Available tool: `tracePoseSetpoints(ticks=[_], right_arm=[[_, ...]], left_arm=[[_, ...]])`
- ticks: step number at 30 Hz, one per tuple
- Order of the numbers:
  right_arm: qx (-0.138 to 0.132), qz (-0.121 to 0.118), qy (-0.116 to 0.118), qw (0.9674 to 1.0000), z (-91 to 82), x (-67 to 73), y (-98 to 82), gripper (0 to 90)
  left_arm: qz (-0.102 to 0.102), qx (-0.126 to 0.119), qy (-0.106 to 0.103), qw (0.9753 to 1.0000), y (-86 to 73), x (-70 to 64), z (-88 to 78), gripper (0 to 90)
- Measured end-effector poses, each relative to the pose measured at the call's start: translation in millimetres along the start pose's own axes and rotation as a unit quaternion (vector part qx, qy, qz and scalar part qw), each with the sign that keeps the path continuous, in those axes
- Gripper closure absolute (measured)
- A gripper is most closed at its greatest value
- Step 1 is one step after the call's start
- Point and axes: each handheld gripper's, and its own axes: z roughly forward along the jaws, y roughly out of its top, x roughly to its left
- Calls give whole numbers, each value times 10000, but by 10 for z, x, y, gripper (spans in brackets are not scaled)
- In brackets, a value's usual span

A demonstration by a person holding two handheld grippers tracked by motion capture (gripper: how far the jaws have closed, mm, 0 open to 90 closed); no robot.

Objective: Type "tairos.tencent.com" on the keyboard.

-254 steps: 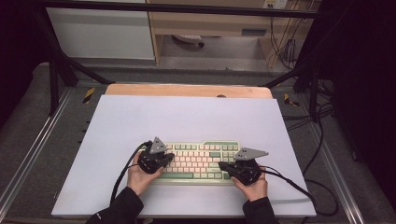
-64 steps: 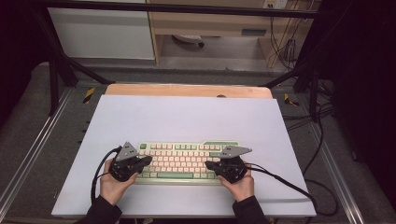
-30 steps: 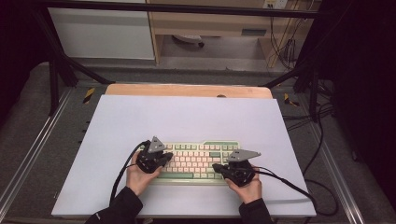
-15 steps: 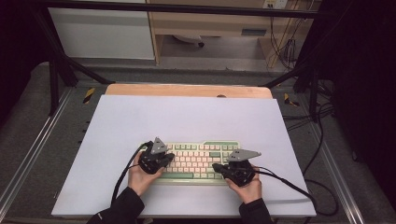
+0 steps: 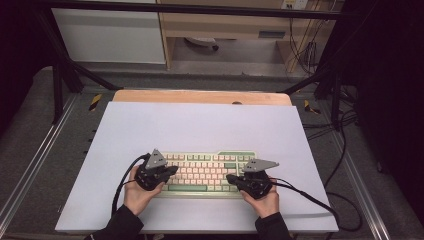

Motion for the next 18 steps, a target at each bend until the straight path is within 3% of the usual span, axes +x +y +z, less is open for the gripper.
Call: tracePoseSetpoints(ticks=[18], right_arm=[[2, 0, 101, 9999, 143, 75, 123, 900]], left_arm=[[-258, -31, 187, 9995, -295, 204, -289, 900]])
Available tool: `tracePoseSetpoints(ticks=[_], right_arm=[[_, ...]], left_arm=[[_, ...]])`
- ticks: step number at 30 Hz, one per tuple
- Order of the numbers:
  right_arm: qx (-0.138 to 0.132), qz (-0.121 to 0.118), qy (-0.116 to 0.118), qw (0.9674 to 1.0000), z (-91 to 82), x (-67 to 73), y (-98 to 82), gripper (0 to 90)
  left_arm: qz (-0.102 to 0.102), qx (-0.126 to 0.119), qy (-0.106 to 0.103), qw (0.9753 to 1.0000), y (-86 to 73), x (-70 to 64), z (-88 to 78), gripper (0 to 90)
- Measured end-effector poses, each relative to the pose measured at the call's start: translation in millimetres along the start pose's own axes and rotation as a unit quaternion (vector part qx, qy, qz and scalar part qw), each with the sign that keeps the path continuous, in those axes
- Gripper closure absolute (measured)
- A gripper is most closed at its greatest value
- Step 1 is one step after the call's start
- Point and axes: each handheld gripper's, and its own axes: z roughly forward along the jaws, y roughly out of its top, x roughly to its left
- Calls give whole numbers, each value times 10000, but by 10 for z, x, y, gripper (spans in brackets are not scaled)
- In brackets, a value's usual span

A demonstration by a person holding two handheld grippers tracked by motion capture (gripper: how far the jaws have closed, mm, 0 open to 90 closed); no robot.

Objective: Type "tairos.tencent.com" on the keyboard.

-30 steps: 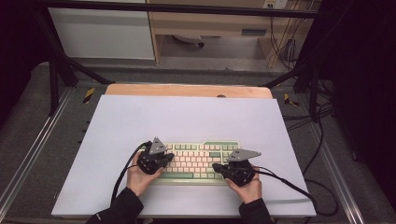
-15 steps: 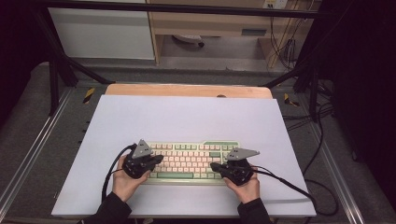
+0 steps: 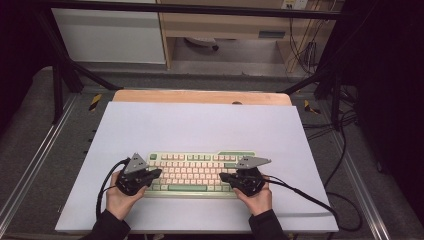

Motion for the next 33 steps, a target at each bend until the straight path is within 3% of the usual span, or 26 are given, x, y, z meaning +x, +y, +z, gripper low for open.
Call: tracePoseSetpoints(ticks=[21, 33], right_arm=[[140, -43, 175, 9997, 338, 139, 80, 900], [257, -99, 101, 9996, 363, 143, 44, 900]], left_arm=[[-247, -46, 98, 9996, -230, 152, -147, 900], [-265, -48, 98, 9996, -238, 161, -146, 900]])
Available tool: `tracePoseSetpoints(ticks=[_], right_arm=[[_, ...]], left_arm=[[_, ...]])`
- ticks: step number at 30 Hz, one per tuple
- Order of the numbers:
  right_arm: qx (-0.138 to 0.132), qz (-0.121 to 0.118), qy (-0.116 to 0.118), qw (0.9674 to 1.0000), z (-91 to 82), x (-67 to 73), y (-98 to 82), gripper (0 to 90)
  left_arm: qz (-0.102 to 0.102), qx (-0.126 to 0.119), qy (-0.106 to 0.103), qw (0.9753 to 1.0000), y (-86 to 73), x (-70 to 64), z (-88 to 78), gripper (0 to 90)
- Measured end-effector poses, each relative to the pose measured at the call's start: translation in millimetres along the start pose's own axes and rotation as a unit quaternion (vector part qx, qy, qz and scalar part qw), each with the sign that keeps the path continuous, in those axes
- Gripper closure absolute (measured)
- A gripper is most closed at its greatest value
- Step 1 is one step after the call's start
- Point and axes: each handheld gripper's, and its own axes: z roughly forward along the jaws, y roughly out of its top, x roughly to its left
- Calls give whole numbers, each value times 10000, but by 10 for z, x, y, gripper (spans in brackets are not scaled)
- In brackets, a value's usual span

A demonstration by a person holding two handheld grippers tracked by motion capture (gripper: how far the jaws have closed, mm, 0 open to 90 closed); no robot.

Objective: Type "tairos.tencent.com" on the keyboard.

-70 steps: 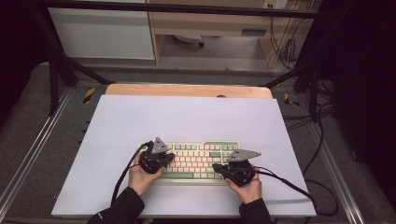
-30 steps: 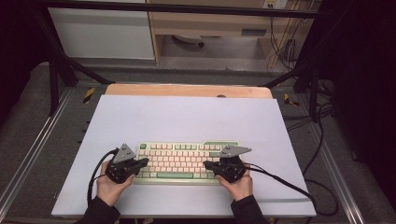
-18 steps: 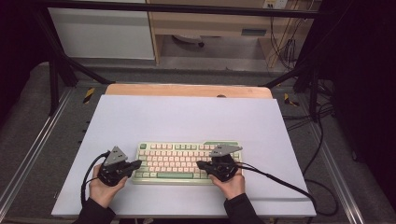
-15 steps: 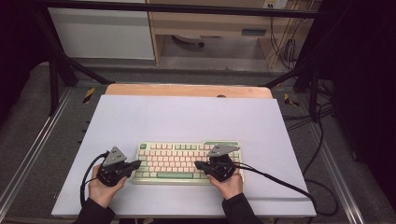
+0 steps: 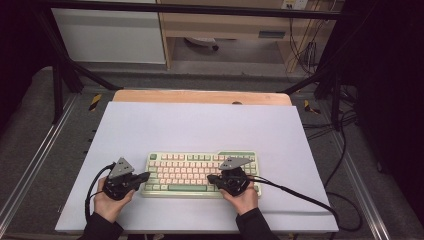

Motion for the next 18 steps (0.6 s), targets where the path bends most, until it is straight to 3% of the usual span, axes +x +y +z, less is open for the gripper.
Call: tracePoseSetpoints(ticks=[11, 18], right_arm=[[143, -82, -120, 9998, 26, 1, -31, 900], [-58, -61, -79, 9999, -48, 3, 8, 900]], left_arm=[[6, 4, 2, 10000, -3, -2, 4, 900], [1, -25, -22, 10000, 14, -17, -3, 900]])
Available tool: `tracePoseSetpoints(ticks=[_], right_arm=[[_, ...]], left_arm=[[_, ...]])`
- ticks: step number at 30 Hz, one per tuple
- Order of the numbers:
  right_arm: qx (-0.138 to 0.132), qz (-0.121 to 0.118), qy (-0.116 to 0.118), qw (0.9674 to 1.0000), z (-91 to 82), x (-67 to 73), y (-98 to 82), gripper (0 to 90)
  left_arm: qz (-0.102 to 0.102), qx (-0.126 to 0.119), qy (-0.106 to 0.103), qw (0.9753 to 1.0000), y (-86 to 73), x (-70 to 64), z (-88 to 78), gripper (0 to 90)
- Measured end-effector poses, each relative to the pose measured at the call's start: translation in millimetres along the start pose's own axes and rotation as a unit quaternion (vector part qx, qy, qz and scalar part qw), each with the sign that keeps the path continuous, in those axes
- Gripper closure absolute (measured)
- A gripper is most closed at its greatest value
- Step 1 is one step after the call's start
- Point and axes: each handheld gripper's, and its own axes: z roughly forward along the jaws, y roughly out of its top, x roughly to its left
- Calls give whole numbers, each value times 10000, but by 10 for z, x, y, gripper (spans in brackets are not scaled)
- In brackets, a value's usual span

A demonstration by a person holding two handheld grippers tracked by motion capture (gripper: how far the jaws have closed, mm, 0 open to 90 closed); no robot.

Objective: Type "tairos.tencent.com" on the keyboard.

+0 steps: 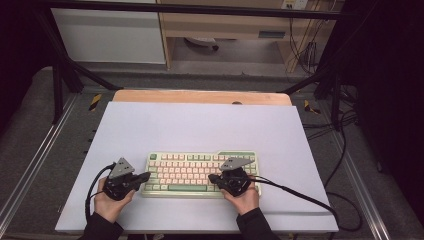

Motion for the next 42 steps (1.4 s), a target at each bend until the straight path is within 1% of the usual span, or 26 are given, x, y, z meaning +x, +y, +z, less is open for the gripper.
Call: tracePoseSetpoints(ticks=[2, 7, 11, 17, 21, 25, 28, 31, 42], right_arm=[[-68, -14, -8, 10000, -53, -3, 25, 900], [-65, -58, -62, 9999, -133, -30, 17, 900], [-59, 26, -79, 9999, -180, -79, -32, 900], [-87, 51, -126, 9999, -281, -126, -91, 900], [-107, 92, -167, 9998, -344, -165, -139, 900], [-96, 105, -201, 9997, -392, -188, -182, 900], [-122, 151, -224, 9996, -423, -207, -208, 900], [-122, 147, -242, 9995, -445, -224, -223, 900], [-131, 139, -238, 9995, -451, -226, -225, 900]], left_arm=[[15, -20, -4, 10000, 16, -16, 4, 900], [94, -19, -74, 9999, 90, -102, 51, 900], [176, -10, -156, 9997, 159, -191, 115, 900], [328, 46, -300, 9990, 257, -344, 247, 900], [398, 74, -367, 9985, 309, -412, 313, 900], [425, 140, -395, 9982, 330, -443, 383, 900], [446, 199, -416, 9979, 327, -461, 423, 900], [474, 236, -428, 9977, 318, -476, 449, 900], [495, 319, -432, 9973, 295, -487, 506, 900]])
